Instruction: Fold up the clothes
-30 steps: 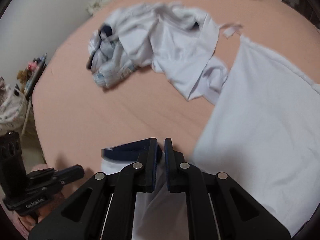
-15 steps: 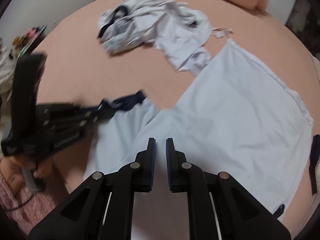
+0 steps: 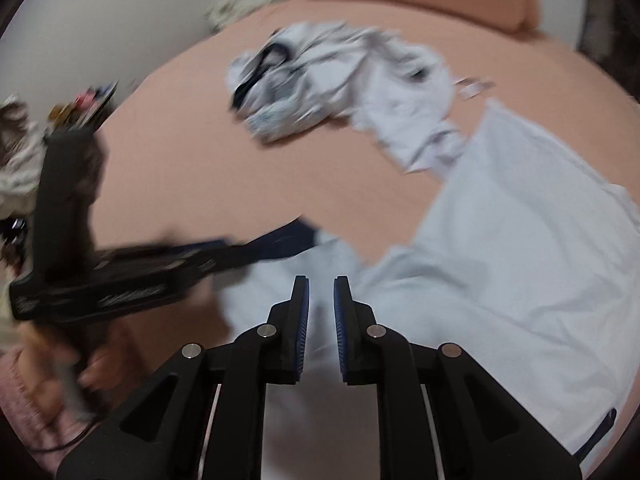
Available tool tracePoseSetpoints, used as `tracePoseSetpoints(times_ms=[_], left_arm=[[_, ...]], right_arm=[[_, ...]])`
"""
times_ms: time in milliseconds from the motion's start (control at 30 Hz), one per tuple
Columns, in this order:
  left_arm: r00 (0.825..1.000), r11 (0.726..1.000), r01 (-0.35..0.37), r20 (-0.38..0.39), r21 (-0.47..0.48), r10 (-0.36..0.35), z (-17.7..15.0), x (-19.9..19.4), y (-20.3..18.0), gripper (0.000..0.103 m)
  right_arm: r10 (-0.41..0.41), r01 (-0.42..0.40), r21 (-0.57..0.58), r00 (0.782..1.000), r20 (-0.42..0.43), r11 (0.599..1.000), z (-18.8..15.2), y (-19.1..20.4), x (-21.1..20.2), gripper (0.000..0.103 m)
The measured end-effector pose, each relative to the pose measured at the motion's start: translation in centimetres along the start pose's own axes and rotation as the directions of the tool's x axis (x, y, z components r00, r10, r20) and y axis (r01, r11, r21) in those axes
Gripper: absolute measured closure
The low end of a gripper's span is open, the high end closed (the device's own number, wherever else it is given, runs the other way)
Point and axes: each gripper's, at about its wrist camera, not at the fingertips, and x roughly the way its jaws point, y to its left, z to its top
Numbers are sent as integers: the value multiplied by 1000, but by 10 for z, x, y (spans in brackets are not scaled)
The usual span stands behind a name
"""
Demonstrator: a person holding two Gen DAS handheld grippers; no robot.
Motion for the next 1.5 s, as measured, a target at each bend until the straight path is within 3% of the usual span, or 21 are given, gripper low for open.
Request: tracePoseSetpoints(times_ms=[67,200,267,367,467,533,567,600,633,667,733,800,867,1033,1167,1300,1500], left_arm=[[998,998,-60,2,12,60,0,1,2,95],[996,996,-74,41,-55,77,1,-14,17,98],[998,996,52,33,-66,-50,8,-18,18,97],[976,977,213,-40,25,-212,19,-13,-5,96],[987,971,140,-101,195,-122,27,4,-36,93],[986,957,129,-135,258,-96,30,16,-45,84],[984,950,132,-151,282,-92,31,22,-48,62],[980,945,149,-168,291,-103,31,26,-49,47],[976,943,172,-180,285,-124,30,29,-47,47],[972,942,189,-188,277,-140,28,31,-46,47],[977,937,176,-167,301,-129,25,29,-48,49],[988,934,135,-121,332,-100,24,25,-51,52],[994,937,94,-91,337,-67,29,25,-54,55],[979,929,136,-189,344,-73,26,30,-57,56],[971,921,173,-216,349,-100,20,28,-56,56],[951,903,251,-264,348,-162,11,23,-57,56],[961,919,230,-225,320,-162,16,33,-59,55]], right_arm=[[22,-23,-6,999,-43,1000,6,1,5,91],[66,-68,-14,990,-128,998,18,4,16,91],[125,-123,32,989,-72,992,22,-2,3,89],[101,-98,44,992,-72,994,21,-10,6,86],[72,-68,43,991,-111,997,16,-14,18,86],[60,-53,75,994,-93,996,13,-18,11,86],[2,4,86,998,-67,996,11,-18,1,86],[-68,72,98,997,-38,993,9,-19,-9,86],[-138,137,100,990,3,986,7,-15,-20,86],[-143,140,102,990,16,985,6,-14,-27,85],[-124,120,105,992,30,987,4,-12,-39,85],[-42,42,106,999,0,994,-3,-19,-32,84],[-39,41,91,999,-20,995,-3,-20,-18,85],[-23,23,127,1000,1,992,-8,-29,-17,85],[23,-25,106,999,25,994,-12,-27,-30,84],[-38,36,114,999,12,993,-11,-29,-26,83],[-45,49,139,998,-33,989,-19,-36,-19,83]])
